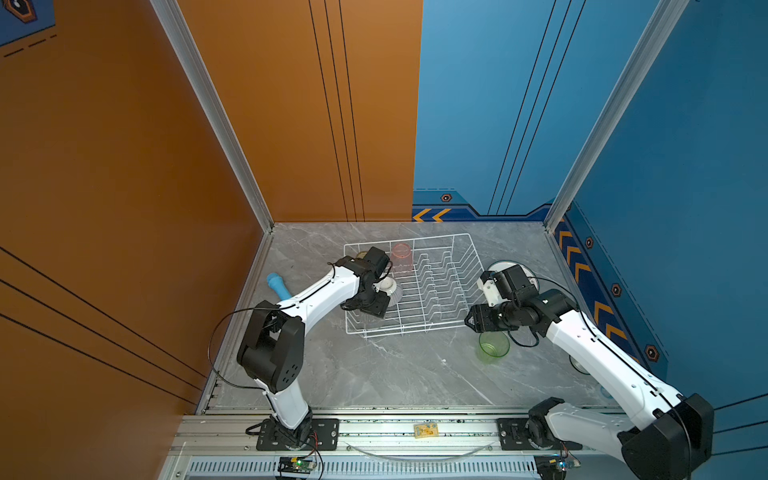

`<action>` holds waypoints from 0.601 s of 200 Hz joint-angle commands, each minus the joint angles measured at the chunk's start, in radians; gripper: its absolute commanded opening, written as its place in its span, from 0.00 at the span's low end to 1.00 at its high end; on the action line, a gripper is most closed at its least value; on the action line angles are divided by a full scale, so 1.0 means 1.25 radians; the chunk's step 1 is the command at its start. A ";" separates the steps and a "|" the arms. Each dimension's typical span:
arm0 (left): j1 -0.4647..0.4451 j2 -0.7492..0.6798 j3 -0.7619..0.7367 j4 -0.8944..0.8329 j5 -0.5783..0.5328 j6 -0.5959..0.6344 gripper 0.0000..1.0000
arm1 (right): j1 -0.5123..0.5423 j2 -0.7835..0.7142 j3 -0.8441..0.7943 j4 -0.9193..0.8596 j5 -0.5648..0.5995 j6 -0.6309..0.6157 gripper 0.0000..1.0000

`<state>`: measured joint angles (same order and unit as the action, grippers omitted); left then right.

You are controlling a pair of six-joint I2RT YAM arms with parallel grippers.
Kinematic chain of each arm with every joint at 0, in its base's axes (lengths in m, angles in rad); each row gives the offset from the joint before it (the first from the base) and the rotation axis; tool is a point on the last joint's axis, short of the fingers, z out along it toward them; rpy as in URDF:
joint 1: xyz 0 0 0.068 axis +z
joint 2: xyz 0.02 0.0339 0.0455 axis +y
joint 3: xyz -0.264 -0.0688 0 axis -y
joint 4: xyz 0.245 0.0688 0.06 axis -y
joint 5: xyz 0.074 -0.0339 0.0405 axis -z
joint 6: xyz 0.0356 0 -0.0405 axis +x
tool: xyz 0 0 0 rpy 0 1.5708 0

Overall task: Unload the mixed dishes from the dish rack
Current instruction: 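Grasp the clear octagonal cup with the left gripper and lift it from the rack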

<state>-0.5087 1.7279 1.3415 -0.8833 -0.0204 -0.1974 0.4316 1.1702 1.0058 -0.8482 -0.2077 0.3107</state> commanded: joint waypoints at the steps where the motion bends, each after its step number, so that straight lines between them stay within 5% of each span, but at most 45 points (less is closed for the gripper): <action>1: 0.007 -0.037 0.009 -0.011 0.043 0.016 0.47 | -0.004 -0.005 -0.013 0.034 -0.066 -0.007 0.66; 120: 0.030 -0.142 0.007 0.010 0.204 0.019 0.46 | -0.001 -0.030 -0.093 0.283 -0.432 0.079 0.63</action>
<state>-0.4839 1.6073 1.3415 -0.8829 0.1394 -0.1810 0.4316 1.1557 0.9245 -0.6094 -0.6167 0.3550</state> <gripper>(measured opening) 0.750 0.637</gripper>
